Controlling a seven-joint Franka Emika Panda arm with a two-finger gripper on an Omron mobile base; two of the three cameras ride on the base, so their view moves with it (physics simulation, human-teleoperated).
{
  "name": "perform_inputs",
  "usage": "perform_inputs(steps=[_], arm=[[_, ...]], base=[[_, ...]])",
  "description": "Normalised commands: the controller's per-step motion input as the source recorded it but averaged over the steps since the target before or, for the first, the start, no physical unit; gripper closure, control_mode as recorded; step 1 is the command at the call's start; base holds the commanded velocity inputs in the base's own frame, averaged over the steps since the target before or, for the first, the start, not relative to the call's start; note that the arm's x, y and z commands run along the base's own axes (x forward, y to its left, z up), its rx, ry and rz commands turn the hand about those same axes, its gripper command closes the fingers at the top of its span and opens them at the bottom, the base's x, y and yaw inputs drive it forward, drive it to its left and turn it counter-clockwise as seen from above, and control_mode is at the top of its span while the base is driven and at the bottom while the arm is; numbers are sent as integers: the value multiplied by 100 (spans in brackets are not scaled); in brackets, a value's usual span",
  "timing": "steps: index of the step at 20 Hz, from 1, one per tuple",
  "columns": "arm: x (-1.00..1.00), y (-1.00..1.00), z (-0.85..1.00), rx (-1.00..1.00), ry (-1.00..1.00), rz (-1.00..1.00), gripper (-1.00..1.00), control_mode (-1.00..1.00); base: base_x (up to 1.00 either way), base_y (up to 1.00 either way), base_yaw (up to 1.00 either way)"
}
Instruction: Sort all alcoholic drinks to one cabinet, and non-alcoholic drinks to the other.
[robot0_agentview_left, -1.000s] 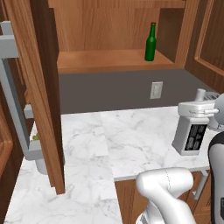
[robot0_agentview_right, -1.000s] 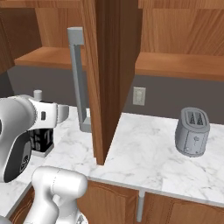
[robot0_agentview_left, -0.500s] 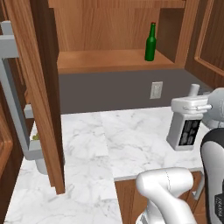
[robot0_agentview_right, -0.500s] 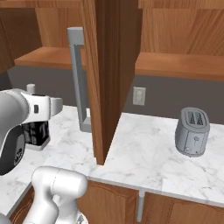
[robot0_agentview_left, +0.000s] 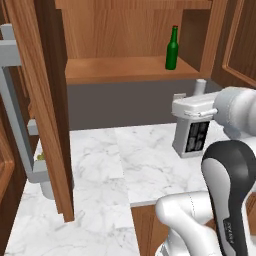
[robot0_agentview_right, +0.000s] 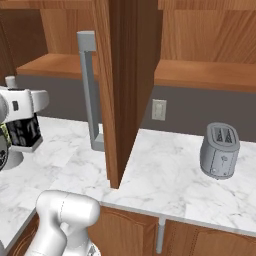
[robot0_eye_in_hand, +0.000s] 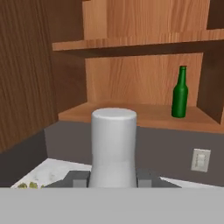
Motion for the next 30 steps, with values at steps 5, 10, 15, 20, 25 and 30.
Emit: perform_inputs(steps=[5,10,15,20,25,30], arm=[[56,8,32,-4,-3,2,100,-100],[53,6,20,-2,0,6,100,-100],[41,25,6,0,-2,7,100,-100],[38,18,23,0,-8,3,100,-100],[53,16,29,0,-6,0,100,-100],[34,8,30,0,-5,0,100,-100]], base=[[0,0,0],[0,0,0],[0,0,0],[0,0,0],[0,0,0],[0,0,0]])
